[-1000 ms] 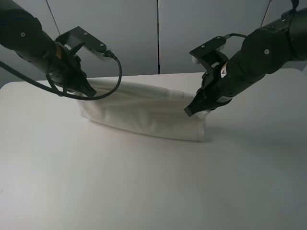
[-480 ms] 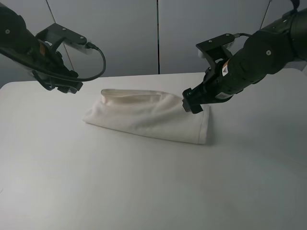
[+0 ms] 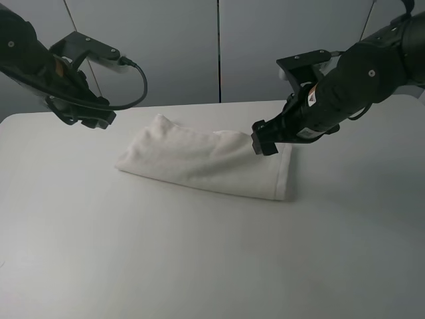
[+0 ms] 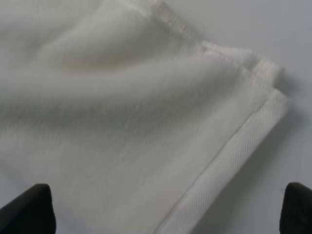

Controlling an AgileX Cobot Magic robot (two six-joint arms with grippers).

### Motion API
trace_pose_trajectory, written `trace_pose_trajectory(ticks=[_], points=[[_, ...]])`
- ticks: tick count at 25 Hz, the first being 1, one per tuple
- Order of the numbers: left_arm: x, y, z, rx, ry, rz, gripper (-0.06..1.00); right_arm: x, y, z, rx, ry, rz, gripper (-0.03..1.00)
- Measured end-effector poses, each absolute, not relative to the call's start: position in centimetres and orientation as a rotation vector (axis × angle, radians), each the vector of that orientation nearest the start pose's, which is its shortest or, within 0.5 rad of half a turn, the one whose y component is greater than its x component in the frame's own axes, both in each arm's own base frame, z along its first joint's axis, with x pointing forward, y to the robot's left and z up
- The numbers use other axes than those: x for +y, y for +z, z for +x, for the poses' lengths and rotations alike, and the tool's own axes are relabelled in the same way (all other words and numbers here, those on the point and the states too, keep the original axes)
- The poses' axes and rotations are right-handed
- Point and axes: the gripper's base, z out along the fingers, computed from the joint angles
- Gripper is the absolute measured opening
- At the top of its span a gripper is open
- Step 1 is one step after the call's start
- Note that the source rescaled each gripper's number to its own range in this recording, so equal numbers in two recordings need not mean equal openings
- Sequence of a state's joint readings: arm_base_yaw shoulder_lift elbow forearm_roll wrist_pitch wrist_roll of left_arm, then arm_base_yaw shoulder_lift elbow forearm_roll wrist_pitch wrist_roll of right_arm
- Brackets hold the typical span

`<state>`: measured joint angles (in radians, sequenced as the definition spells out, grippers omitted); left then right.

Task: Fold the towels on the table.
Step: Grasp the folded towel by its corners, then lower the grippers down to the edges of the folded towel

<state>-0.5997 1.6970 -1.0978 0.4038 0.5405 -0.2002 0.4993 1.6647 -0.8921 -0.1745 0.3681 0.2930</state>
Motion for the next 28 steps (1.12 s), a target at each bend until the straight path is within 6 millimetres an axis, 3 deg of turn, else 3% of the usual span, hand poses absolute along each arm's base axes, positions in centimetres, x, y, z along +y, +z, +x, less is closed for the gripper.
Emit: trace_pose_trajectory(ticks=[5,11,17,22,28], points=[[-18.2,22.0,30.3,2.435,0.009,0.671,0.80,14.3,17.8,27.8,2.672,0.136,-0.302,1.00],[-16.9,19.1,32.6,2.629,-0.002,0.484,0.80,13.7,20.0,29.6,2.712,0.138,-0.150,1.00],[-18.7,17.8,35.3,2.672,-0.034,0.562,0.82,14.5,20.5,31.6,2.769,0.123,-0.168,1.00],[-20.3,16.2,37.2,2.696,-0.059,0.668,0.97,15.1,18.5,32.8,2.868,0.108,-0.152,1.00],[-21.2,13.7,38.7,2.786,-0.031,0.733,1.00,15.9,16.3,33.9,2.979,0.099,-0.127,1.00]])
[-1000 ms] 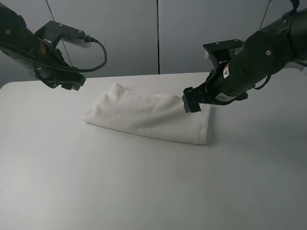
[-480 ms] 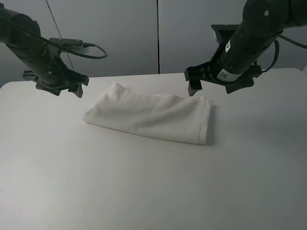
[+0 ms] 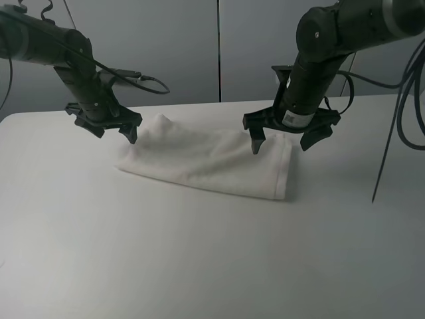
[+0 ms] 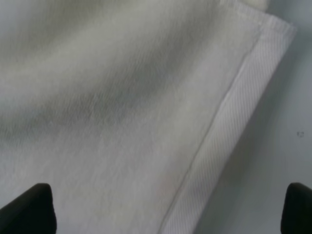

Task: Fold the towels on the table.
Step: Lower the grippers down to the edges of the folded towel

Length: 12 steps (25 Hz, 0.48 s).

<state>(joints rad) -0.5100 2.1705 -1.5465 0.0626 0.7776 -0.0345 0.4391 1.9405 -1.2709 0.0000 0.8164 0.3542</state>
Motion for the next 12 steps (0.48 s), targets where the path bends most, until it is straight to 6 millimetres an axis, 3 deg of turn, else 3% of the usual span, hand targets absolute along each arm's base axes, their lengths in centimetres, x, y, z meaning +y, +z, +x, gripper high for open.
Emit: trace_pose_trajectory(ticks=[7,12], points=[[-21.5,12.0,39.1,2.839,-0.026,0.749,1.00,16.2,14.8,34.3,3.050,0.082,-0.116,1.00],[-21.5,11.6,39.0,2.866,-0.017,0.754,1.00,15.6,14.9,34.7,3.073,0.195,0.041,1.00]])
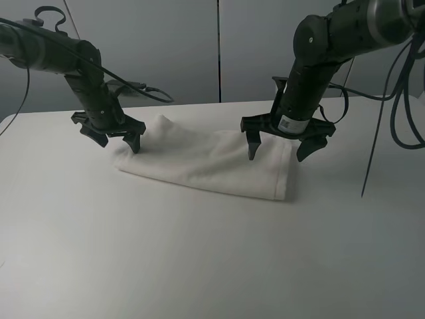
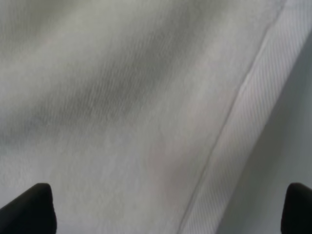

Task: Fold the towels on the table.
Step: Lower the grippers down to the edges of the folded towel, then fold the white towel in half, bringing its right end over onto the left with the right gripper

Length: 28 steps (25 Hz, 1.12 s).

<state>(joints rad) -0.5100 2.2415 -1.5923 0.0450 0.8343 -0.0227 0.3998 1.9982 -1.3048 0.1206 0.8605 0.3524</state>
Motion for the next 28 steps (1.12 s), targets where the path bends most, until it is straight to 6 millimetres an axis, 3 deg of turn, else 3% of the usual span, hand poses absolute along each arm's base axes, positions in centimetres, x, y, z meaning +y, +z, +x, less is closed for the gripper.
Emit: trace_pose_trajectory(ticks=[5,11,19,28], points=[[-21.4,10.3,38.9,2.913,-0.002,0.763,1.00,15.2,15.0,35.1,3.059,0.229,0.081,1.00],[-21.4,10.3,38.9,2.915,-0.005,0.761,1.00,15.2,14.9,35.5,3.022,0.238,0.077,1.00],[-21.4,10.3,38.9,2.915,-0.005,0.761,1.00,15.2,11.2,35.6,3.112,0.169,0.087,1.00],[-21.4,10.3,38.9,2.915,-0.005,0.761,1.00,15.7,9.8,35.5,3.126,0.142,0.103,1.00]])
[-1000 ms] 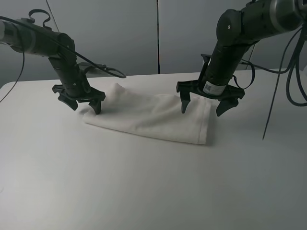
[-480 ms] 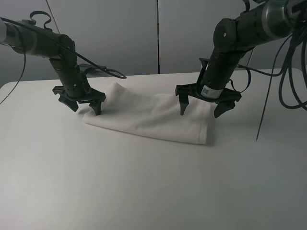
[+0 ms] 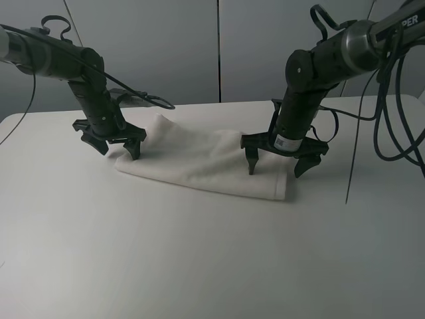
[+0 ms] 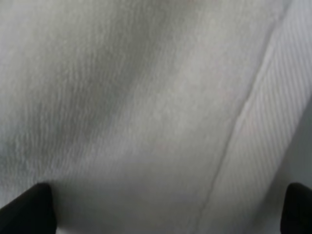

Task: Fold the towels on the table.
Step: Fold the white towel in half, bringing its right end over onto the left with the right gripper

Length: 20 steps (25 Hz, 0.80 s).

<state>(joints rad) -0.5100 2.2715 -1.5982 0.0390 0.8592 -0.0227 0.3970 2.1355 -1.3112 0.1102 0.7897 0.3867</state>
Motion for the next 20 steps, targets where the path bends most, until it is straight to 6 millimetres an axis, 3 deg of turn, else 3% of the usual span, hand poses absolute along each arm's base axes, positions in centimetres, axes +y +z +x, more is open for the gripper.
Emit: trace_pose_trajectory(ticks=[13,15,17,18,20], points=[[-21.45,10.33,38.87,2.915,-0.007,0.760,1.00,16.43,9.02,35.26,3.126,0.069,0.023,0.98],[-21.45,10.33,38.87,2.915,-0.007,0.760,1.00,16.43,8.96,35.31,3.121,0.069,0.020,0.89],[-21.45,10.33,38.87,2.915,-0.007,0.760,1.00,16.47,8.96,35.41,3.111,0.075,0.017,0.70],[-21.45,10.29,38.87,2.916,-0.007,0.760,1.00,16.54,8.97,35.46,3.105,0.086,0.017,0.59],[-21.49,10.29,38.85,2.919,-0.014,0.755,1.00,16.78,8.90,35.48,3.100,0.113,0.021,0.23]])
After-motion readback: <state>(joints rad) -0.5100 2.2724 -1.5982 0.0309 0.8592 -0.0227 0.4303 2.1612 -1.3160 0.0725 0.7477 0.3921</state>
